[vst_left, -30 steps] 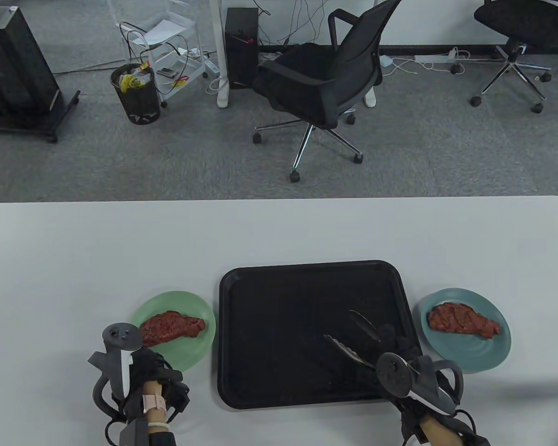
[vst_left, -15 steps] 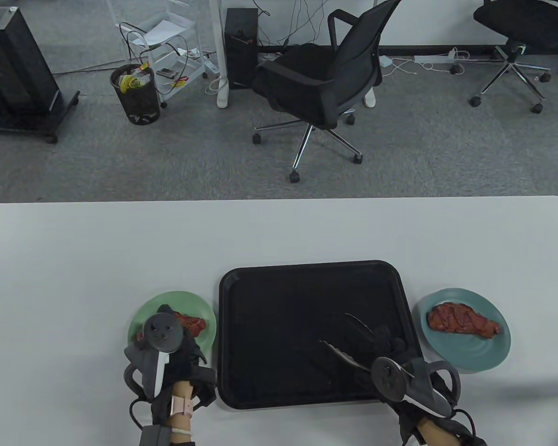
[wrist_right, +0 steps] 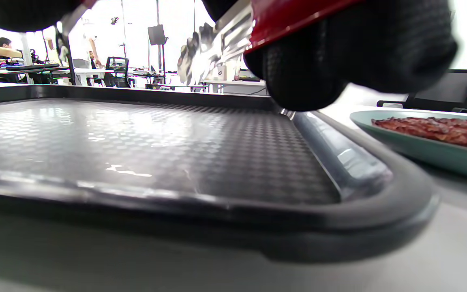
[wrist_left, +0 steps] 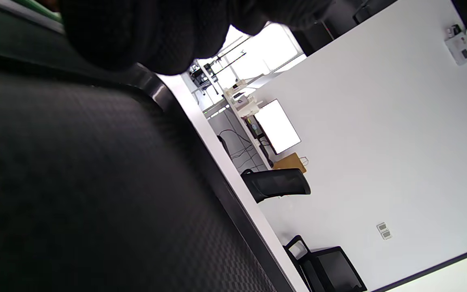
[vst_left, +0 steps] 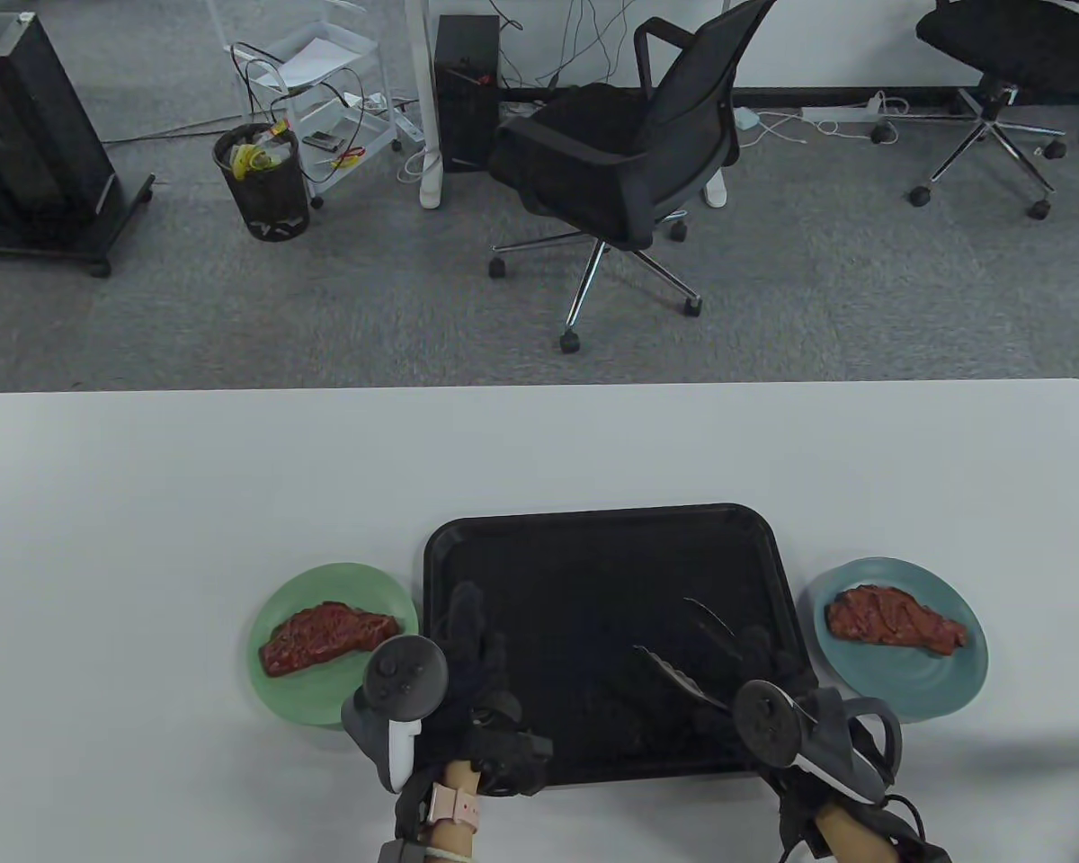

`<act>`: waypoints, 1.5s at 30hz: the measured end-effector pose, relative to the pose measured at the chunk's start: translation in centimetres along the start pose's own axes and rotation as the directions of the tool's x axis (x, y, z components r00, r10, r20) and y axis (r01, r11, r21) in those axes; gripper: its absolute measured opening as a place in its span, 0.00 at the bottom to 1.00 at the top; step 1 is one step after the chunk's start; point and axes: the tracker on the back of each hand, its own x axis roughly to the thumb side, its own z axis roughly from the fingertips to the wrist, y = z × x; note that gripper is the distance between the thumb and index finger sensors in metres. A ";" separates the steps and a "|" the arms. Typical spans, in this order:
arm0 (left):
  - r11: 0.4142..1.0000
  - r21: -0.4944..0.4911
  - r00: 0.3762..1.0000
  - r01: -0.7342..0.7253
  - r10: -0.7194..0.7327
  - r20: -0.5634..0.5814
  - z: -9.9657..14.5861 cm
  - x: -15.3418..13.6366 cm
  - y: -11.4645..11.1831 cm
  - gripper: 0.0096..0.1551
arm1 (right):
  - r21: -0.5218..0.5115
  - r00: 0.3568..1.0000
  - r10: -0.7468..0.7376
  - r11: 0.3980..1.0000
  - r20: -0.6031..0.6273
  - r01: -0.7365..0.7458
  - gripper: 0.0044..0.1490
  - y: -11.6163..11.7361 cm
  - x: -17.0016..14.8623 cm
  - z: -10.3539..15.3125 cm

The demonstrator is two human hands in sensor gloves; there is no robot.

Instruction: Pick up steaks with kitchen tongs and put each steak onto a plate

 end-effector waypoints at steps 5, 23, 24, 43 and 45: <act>1.000 0.007 1.000 0.002 -0.002 -0.030 -0.3 -1.5 0.2 0.37 | 0.018 1.000 0.018 1.000 -0.012 -0.018 0.63 0.7 0.1 -0.5; 0.999 -0.029 0.999 0.042 -0.042 0.005 0.1 -2.0 -0.6 0.37 | 0.085 0.971 0.237 0.968 -0.023 -0.234 0.59 3.1 1.1 -1.3; 0.999 -0.028 0.999 0.042 -0.042 0.004 0.1 -2.0 -0.6 0.37 | 0.086 0.973 0.228 0.971 -0.021 -0.225 0.59 3.0 1.1 -1.2; 0.998 -0.047 0.999 -0.042 0.043 0.033 0.0 -1.2 -1.3 0.37 | -0.209 0.822 -0.568 0.809 -0.040 0.549 0.47 -1.1 1.9 -2.7; 0.998 -0.041 0.998 -0.046 0.048 0.036 0.1 -1.3 -1.2 0.37 | -0.200 0.836 -0.546 0.826 -0.054 0.527 0.46 -0.9 1.4 -2.5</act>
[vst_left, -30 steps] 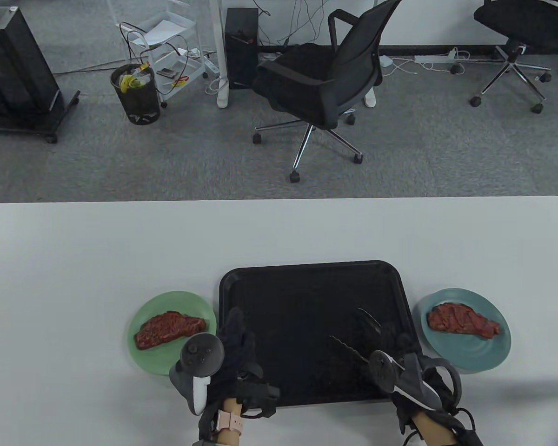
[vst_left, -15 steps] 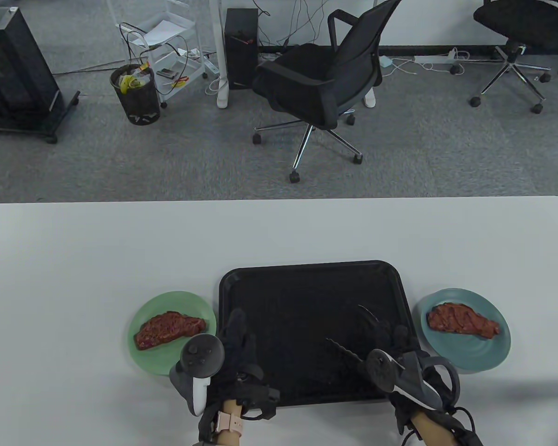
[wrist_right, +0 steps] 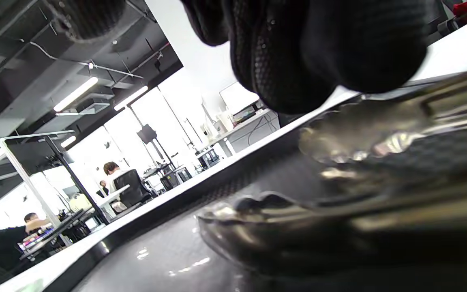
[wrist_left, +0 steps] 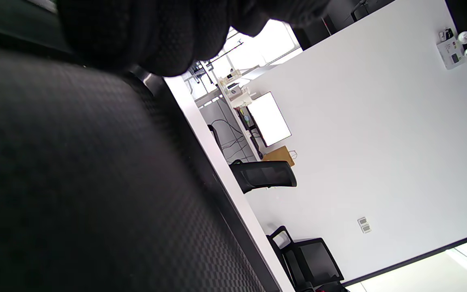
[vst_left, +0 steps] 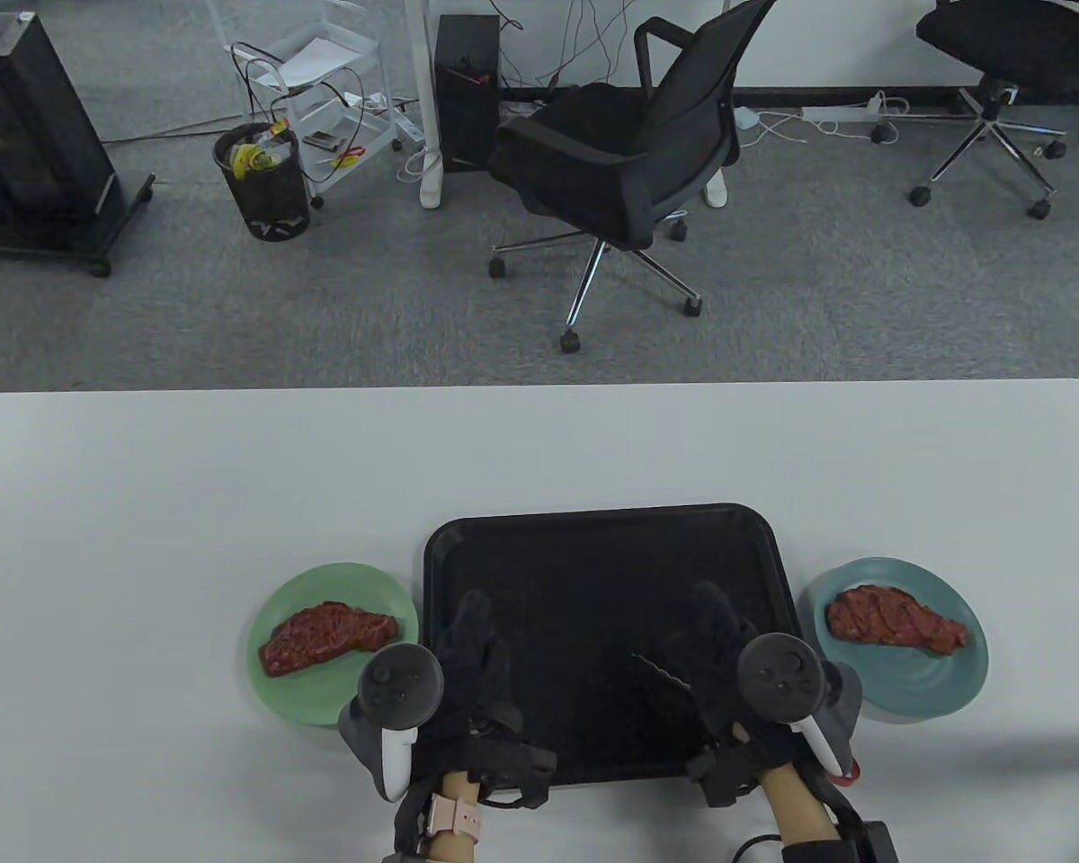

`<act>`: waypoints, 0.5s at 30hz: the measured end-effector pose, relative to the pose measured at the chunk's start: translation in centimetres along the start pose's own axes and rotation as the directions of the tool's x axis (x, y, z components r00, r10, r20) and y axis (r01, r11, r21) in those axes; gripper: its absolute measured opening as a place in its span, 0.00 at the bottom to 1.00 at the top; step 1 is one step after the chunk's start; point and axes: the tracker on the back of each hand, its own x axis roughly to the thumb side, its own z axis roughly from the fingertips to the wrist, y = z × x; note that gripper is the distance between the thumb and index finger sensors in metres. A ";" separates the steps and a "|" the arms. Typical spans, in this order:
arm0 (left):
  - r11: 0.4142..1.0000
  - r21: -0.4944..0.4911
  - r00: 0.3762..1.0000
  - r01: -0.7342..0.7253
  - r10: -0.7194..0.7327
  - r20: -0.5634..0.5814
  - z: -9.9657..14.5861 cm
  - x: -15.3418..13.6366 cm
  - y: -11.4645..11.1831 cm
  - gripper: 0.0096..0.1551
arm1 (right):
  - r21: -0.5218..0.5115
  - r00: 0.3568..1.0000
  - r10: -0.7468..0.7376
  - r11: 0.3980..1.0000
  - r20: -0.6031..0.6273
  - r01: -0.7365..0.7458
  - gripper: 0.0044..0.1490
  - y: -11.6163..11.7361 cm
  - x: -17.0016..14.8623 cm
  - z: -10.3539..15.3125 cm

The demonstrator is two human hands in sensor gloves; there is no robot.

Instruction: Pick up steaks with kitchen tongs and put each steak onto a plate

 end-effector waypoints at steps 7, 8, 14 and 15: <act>1.000 -0.004 1.000 -0.001 0.001 0.003 0.1 0.1 -0.1 0.37 | -0.015 0.999 -0.054 0.998 -0.010 0.053 0.45 -0.3 -0.6 0.2; 1.000 -0.006 1.000 0.002 -0.002 0.003 0.0 0.1 -0.1 0.37 | -0.009 0.999 -0.047 0.999 -0.009 0.047 0.45 -0.2 -0.6 0.2; 1.000 -0.005 1.000 0.000 0.000 -0.009 0.0 -0.3 0.0 0.37 | 0.009 1.000 -0.017 1.000 0.004 0.017 0.45 0.1 -0.4 0.2; 1.000 -0.005 1.000 -0.001 0.001 -0.012 0.0 -0.3 0.0 0.37 | 0.010 1.000 -0.017 1.000 0.005 0.016 0.45 0.2 -0.4 0.2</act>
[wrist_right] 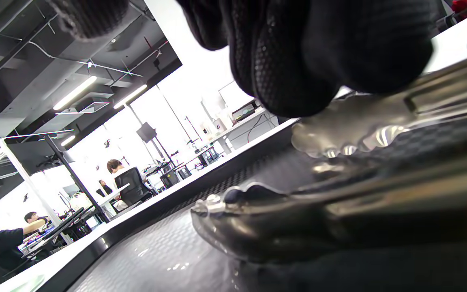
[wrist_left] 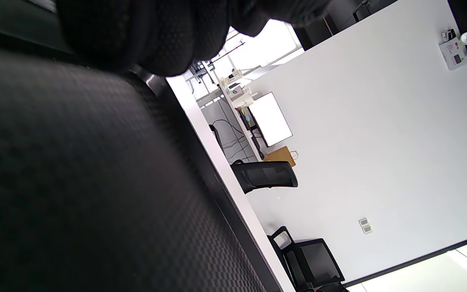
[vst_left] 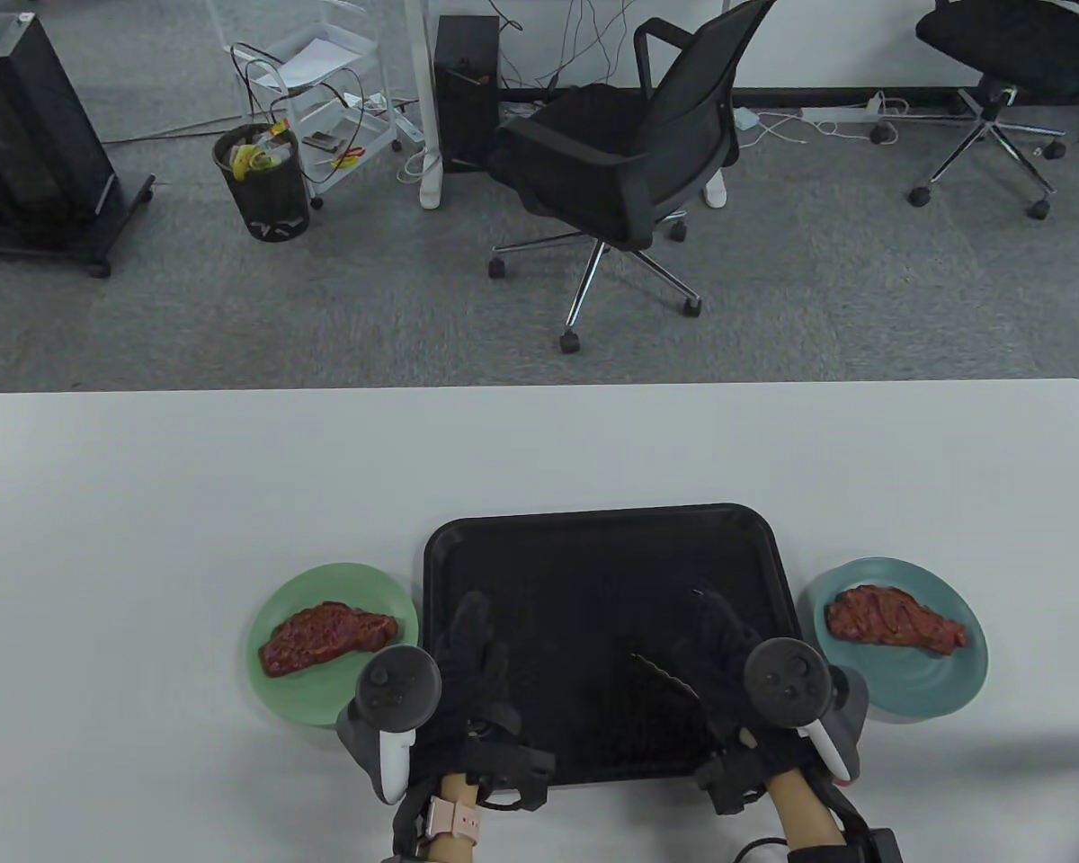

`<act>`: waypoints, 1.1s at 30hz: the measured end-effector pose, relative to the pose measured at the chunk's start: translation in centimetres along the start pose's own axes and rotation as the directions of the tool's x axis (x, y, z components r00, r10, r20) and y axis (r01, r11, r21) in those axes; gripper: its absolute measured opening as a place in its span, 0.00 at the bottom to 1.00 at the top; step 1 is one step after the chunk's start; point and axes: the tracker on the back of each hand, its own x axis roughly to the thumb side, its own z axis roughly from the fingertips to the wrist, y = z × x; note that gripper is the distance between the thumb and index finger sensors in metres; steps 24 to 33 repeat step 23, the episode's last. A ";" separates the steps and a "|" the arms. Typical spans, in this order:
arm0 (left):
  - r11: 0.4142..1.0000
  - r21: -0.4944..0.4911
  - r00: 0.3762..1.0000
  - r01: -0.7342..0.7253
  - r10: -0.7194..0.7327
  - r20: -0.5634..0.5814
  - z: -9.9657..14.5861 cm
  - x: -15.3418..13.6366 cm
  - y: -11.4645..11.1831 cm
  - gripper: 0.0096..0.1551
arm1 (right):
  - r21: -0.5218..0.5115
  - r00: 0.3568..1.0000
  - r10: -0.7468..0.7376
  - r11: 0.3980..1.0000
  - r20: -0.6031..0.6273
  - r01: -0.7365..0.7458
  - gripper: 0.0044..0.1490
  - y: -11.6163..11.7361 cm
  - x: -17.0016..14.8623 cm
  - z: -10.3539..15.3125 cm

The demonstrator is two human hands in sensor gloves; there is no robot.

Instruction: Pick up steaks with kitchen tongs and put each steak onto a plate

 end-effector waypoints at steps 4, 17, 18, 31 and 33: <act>1.000 0.001 1.000 -0.006 0.006 -0.007 -0.1 -0.2 0.1 0.37 | 0.004 1.000 0.003 1.000 0.002 -0.003 0.45 0.0 0.0 0.0; 1.000 -0.004 1.000 -0.013 0.013 -0.021 -0.3 -0.6 0.1 0.37 | 0.003 1.000 0.021 1.000 -0.024 -0.021 0.44 0.1 -0.3 -0.1; 1.000 -0.005 1.000 -0.012 0.012 -0.021 -0.3 -0.6 0.0 0.37 | 0.007 0.999 0.027 1.000 -0.021 -0.027 0.44 0.1 -0.2 -0.1; 1.000 -0.015 1.000 -0.004 0.004 -0.018 -0.4 -0.6 -0.1 0.37 | 0.014 0.998 0.063 0.998 -0.006 -0.063 0.44 0.2 0.1 0.0; 1.000 -0.015 1.000 -0.004 0.004 -0.018 -0.4 -0.6 -0.1 0.37 | 0.014 0.998 0.063 0.998 -0.006 -0.063 0.44 0.2 0.1 0.0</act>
